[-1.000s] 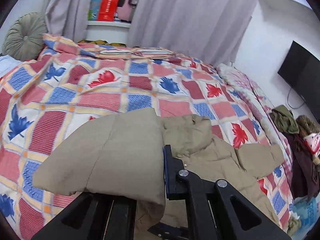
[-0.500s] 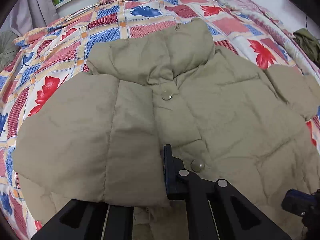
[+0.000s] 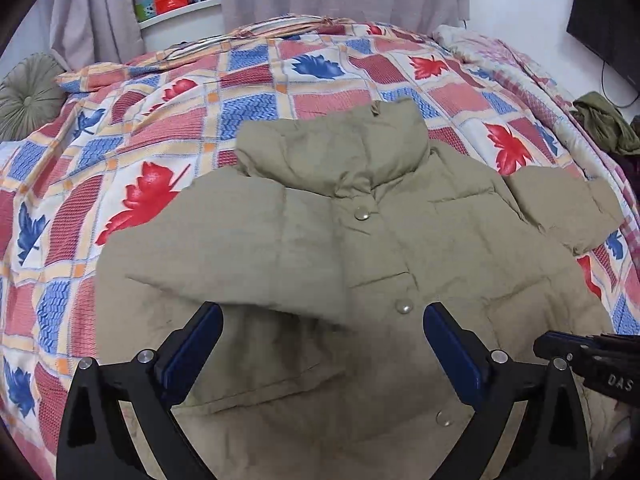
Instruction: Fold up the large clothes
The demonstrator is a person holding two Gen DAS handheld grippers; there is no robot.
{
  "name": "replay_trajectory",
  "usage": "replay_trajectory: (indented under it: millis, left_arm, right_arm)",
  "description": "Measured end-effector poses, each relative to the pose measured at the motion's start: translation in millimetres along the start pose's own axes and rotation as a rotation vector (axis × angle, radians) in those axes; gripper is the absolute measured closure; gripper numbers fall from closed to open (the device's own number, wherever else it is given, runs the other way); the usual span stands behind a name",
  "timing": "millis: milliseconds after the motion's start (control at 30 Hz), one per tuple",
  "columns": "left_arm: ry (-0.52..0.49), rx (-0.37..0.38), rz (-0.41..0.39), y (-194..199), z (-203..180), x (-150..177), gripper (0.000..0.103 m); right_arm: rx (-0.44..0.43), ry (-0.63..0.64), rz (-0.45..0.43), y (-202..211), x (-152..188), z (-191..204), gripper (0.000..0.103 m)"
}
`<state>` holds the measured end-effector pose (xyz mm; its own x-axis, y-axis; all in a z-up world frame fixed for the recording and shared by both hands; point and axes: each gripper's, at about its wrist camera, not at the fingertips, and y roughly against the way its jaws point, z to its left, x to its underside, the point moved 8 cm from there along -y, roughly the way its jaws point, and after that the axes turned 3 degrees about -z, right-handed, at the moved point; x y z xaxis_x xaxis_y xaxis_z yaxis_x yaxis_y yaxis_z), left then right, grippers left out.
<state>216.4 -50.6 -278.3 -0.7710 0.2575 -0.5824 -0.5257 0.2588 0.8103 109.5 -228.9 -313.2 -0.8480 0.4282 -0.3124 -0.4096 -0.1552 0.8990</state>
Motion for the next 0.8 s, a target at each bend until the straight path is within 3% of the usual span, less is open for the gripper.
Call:
replay_trajectory:
  millis: [167,200,233,300,433,633,700,800]
  left_arm:
    - [0.107,-0.051,-0.024,30.7,73.9,5.2,0.002]
    - [0.126,-0.074,-0.03,34.1,89.6,6.5,0.002]
    - [0.145,-0.105,-0.033,35.6,105.7,8.0,0.002]
    - [0.199,-0.162,-0.015,32.1,139.9,16.3,0.002]
    - [0.304,-0.217,0.043,12.0,187.9,40.1,0.002]
    - [0.313,-0.233,0.127,-26.0,196.1,69.1,0.002]
    - [0.307,-0.241,0.135,-34.7,195.2,74.0,0.002]
    - [0.302,-0.236,0.137,-40.5,195.3,76.1,0.002]
  right_arm:
    - [0.01,0.042,0.007,-2.3,-5.6,13.9,0.087]
    - [0.012,0.061,0.004,-2.5,-7.5,19.7,0.077]
    - [0.013,0.08,-0.003,-1.7,-8.6,25.3,0.061]
    - [0.014,0.139,-0.032,-0.3,-14.1,43.5,0.044]
    - [0.033,0.383,-0.104,-1.2,-22.4,107.9,0.043]
    - [0.163,0.866,-0.199,-37.3,-12.8,214.0,0.038]
    - [0.198,0.93,-0.198,-55.1,-15.5,230.0,0.038]
    - [0.215,0.886,-0.209,-63.6,-33.9,232.9,0.038]
